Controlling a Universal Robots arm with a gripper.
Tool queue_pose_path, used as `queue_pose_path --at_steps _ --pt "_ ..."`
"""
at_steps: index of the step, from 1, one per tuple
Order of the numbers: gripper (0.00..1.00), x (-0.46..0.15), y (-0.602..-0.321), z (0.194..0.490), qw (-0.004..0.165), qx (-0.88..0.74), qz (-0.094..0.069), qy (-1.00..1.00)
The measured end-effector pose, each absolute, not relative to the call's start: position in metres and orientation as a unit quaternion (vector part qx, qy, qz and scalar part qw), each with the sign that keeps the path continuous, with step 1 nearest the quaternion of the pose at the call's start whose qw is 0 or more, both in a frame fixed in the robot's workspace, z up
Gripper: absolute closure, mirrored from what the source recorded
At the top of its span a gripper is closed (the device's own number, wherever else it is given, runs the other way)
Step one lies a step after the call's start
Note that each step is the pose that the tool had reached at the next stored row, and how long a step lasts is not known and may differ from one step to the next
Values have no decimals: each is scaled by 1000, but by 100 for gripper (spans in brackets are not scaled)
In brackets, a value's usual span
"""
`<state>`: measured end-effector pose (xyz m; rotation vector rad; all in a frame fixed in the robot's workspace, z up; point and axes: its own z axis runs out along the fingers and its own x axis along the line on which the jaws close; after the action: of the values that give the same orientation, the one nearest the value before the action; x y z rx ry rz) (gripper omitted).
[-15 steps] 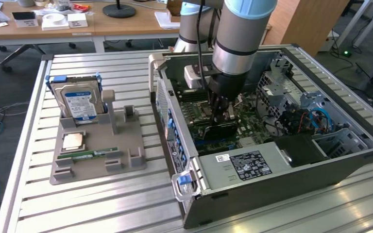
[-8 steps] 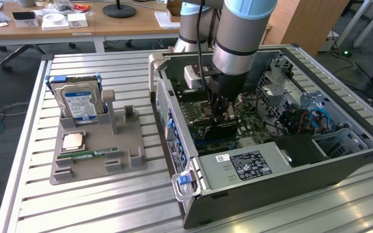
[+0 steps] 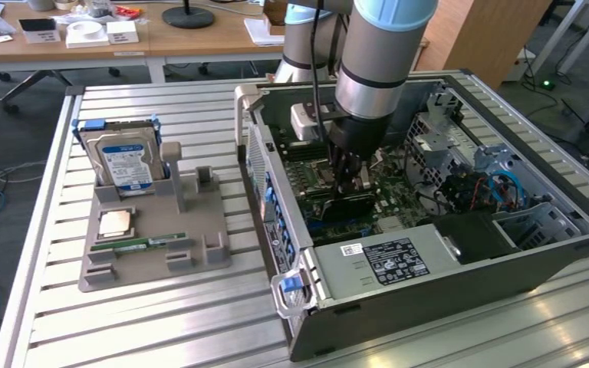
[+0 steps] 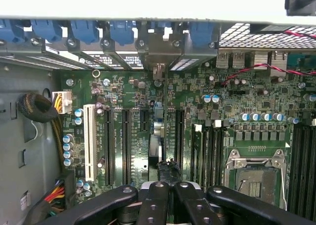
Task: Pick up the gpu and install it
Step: 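Press down on the gpu until it lock into place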
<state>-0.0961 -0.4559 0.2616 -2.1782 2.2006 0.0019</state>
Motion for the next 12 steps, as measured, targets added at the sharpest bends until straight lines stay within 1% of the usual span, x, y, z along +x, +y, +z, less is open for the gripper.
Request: queue_pose_path --at_steps 12 --pt "89 -96 -457 262 23 -703 1 710"
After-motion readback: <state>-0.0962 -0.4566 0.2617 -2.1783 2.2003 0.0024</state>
